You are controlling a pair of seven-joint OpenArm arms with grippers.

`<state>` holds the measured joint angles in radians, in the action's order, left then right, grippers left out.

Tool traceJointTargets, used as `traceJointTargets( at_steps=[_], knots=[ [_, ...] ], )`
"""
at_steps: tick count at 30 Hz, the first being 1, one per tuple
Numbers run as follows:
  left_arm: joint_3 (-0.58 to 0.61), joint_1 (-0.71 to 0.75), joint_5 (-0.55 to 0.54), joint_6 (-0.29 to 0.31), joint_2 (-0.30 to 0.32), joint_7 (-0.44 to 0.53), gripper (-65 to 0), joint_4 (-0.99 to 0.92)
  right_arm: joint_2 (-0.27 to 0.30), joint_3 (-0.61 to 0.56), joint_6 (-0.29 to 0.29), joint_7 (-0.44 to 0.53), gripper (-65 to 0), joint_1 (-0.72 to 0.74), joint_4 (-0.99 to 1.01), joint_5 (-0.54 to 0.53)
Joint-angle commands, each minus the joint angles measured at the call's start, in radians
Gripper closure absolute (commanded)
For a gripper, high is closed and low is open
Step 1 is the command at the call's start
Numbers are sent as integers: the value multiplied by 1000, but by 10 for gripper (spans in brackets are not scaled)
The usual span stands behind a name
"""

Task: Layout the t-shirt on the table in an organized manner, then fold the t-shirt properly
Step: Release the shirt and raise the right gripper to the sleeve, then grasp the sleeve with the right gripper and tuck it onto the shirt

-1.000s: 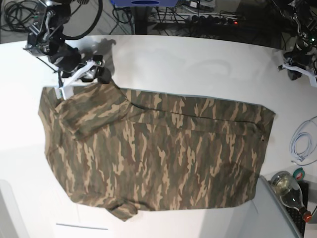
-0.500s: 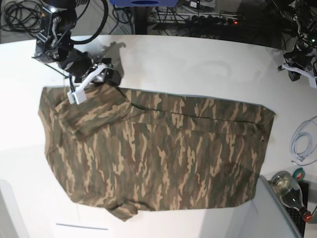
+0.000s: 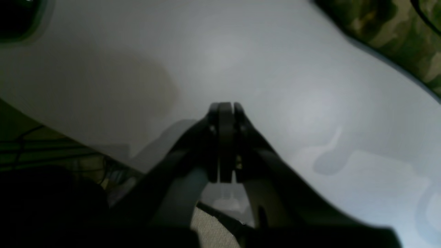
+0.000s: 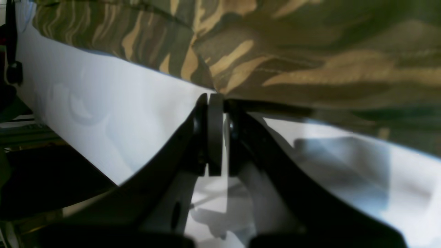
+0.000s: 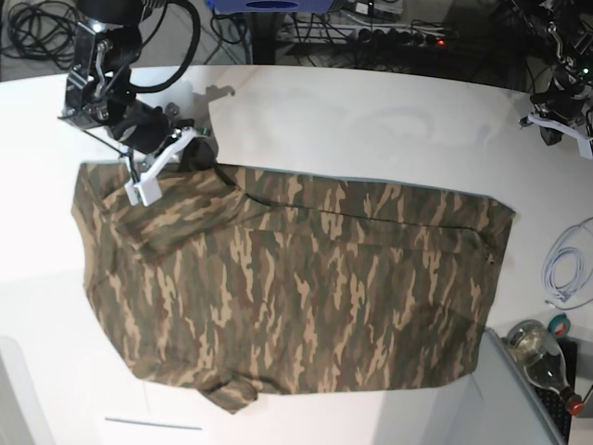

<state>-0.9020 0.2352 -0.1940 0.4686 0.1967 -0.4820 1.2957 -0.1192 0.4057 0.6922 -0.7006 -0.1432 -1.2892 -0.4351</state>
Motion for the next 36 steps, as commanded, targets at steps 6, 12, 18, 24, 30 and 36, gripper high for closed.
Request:
traceJointTargets(
  at_steps=[6, 12, 18, 24, 30, 36],
  knots=[
    [-7, 0, -9, -1, 19, 22, 0, 15, 0, -1, 6, 9, -6, 32, -17, -15],
    [-7, 0, -9, -1, 19, 22, 0, 15, 0, -1, 6, 9, -5, 73, -19, -15],
    [1, 0, -9, -1, 17, 22, 0, 15, 59, -3, 6, 8, -5, 224, -13, -14],
    [2, 19, -9, -1, 16, 22, 0, 17, 132, -3, 6, 8, -6, 436, 93, -14],
    [2, 28, -9, -1, 10, 22, 0, 17, 172, -3, 6, 8, -131, 601, 328, -12],
    [2, 37, -17, -1, 4, 22, 0, 17, 166, -1, 6, -32, -498, 569, 351, -18]
  ],
)
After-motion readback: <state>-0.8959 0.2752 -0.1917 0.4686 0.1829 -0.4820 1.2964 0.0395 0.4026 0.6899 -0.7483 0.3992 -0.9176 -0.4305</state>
